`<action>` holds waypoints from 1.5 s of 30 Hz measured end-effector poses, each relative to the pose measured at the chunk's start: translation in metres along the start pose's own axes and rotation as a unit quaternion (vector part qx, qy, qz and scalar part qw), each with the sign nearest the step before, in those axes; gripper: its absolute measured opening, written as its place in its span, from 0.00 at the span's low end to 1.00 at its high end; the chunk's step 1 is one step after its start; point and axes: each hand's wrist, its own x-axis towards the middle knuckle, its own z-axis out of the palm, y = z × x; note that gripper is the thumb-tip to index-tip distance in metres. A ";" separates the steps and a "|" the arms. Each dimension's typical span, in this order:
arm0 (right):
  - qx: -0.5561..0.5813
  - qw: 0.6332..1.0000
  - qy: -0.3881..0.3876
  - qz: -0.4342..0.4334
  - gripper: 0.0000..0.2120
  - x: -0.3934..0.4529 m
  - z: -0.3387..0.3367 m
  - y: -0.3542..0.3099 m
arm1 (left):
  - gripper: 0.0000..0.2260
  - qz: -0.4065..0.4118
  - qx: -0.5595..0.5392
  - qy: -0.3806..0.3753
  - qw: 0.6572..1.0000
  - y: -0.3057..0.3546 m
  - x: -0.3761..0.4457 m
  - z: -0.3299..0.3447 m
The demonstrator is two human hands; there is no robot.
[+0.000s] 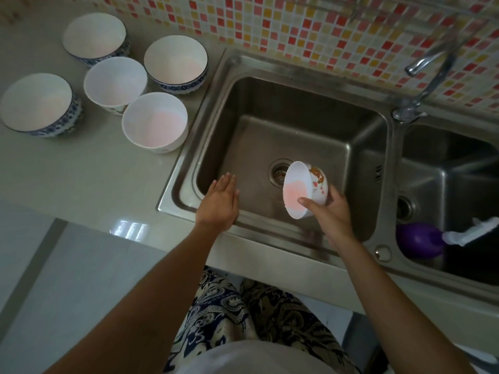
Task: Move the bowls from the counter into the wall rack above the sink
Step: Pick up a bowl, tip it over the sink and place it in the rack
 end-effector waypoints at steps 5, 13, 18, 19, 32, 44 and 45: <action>-0.105 0.992 0.018 -0.074 0.45 -0.003 0.008 0.000 | 0.22 0.003 -0.001 0.005 1.000 0.000 -0.001 0.000; -0.325 0.881 0.061 -0.339 0.39 -0.010 0.014 0.005 | 0.24 -0.003 -0.004 0.005 1.000 -0.001 -0.002 0.000; -0.450 0.770 0.136 -0.432 0.36 -0.002 0.009 0.015 | 0.25 -0.003 -0.004 0.003 1.000 -0.001 -0.002 -0.001; -0.453 0.766 0.138 -0.435 0.35 0.000 0.008 0.017 | 0.25 -0.002 -0.005 0.003 1.000 -0.001 -0.002 -0.001; -0.281 0.930 0.088 -0.221 0.40 -0.019 0.012 0.001 | 0.24 0.018 -0.033 -0.023 0.999 0.006 -0.012 -0.011; 0.354 0.932 0.064 0.046 0.24 -0.038 -0.033 -0.096 | 0.31 0.197 -0.014 0.101 0.975 0.070 0.043 -0.123; 0.383 0.921 0.053 0.039 0.22 -0.041 -0.038 -0.104 | 0.30 0.211 -0.014 0.125 0.969 0.081 0.050 -0.139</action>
